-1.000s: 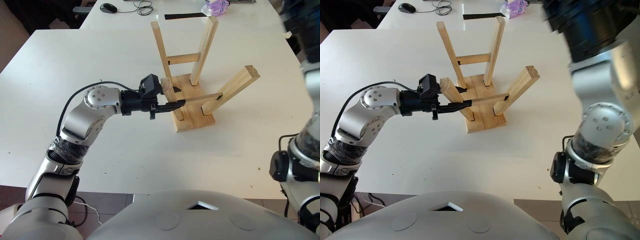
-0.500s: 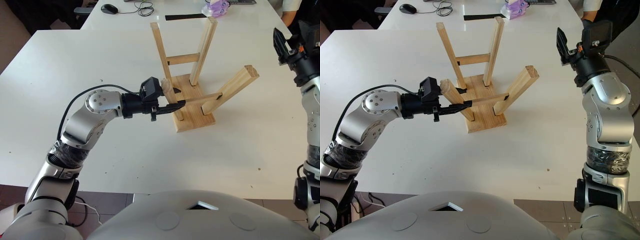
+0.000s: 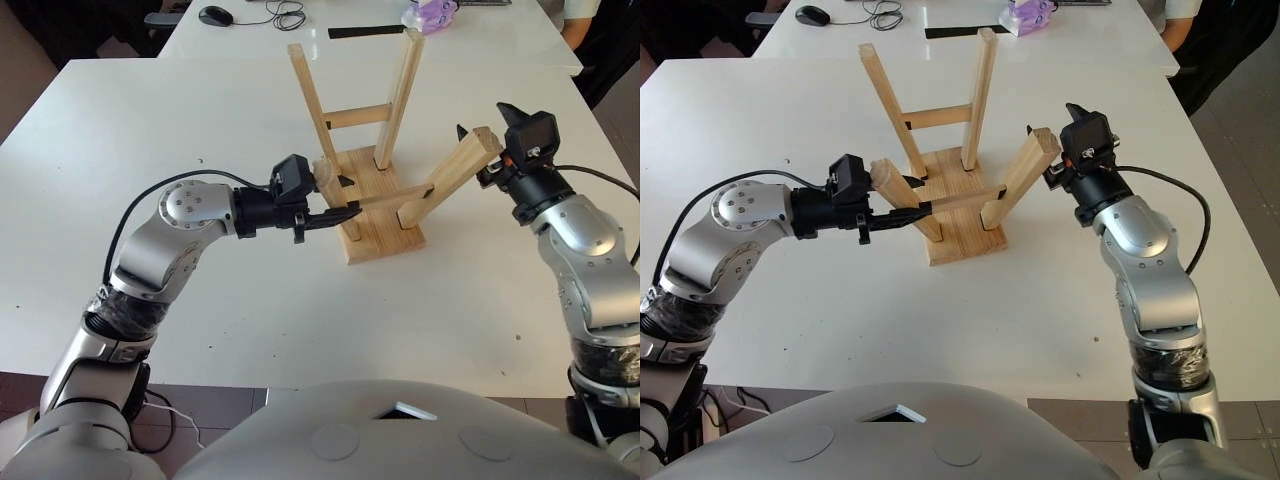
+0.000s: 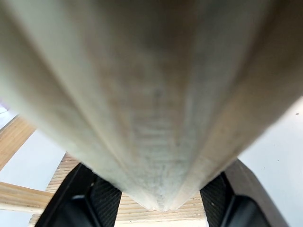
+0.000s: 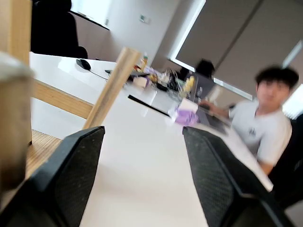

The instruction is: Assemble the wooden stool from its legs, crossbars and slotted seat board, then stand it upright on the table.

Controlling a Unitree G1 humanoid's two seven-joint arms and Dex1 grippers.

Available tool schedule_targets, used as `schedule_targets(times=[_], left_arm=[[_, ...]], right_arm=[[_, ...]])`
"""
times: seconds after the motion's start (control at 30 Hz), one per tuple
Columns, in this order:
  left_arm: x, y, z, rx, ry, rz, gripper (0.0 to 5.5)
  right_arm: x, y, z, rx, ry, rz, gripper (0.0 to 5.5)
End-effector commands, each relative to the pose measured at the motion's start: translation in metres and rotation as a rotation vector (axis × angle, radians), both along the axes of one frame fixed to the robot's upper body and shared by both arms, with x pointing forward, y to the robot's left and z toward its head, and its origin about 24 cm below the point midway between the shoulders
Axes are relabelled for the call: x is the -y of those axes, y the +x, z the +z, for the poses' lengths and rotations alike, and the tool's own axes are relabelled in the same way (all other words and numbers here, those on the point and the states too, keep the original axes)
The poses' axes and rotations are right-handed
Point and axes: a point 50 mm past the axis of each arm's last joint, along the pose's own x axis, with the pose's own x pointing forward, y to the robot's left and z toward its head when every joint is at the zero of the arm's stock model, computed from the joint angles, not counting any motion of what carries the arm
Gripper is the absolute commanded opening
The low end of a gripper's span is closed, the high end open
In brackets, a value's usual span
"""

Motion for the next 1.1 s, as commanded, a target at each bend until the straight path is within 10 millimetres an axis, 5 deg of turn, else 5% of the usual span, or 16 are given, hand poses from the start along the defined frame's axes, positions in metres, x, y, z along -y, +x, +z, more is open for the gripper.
schedule_targets(times=[0.03,0.13,0.33,0.43,0.53,0.6,0.7,0.77,0.87,1.1], left_arm=[[0.002,-0.016,-0.06,-0.274,0.221,0.009,2.07],[-0.001,-0.015,-0.059,-0.274,0.228,0.01,2.07],[-0.004,-0.014,-0.06,-0.276,0.238,0.016,2.07],[-0.004,-0.014,-0.06,-0.277,0.237,0.017,2.07],[-0.004,-0.014,-0.059,-0.277,0.238,0.013,2.07],[-0.005,-0.014,-0.059,-0.279,0.24,0.01,2.07],[-0.003,-0.016,-0.06,-0.286,0.24,0.003,2.07],[-0.001,-0.019,-0.061,-0.292,0.235,0.004,2.07],[0.002,-0.02,-0.061,-0.291,0.226,0.003,2.07],[0.001,-0.02,-0.062,-0.293,0.217,0.016,2.07]], right_arm=[[-0.064,-0.023,0.034,0.076,0.134,0.382,3.05],[-0.022,-0.006,0.015,0.007,0.029,0.199,3.05],[0.108,0.021,-0.002,-0.04,-0.211,-0.272,3.05],[0.138,0.025,0.001,-0.005,-0.354,-0.355,3.05],[0.107,0.026,-0.002,0.038,-0.408,-0.219,3.05],[0.045,0.02,0.0,0.069,-0.253,-0.022,3.05],[-0.078,-0.019,0.045,0.105,0.327,0.434,3.05],[-0.112,-0.042,0.075,0.109,0.534,0.642,3.05],[-0.104,-0.033,0.082,0.07,0.546,0.626,3.05],[-0.034,0.007,0.038,-0.064,0.25,0.22,3.05]])
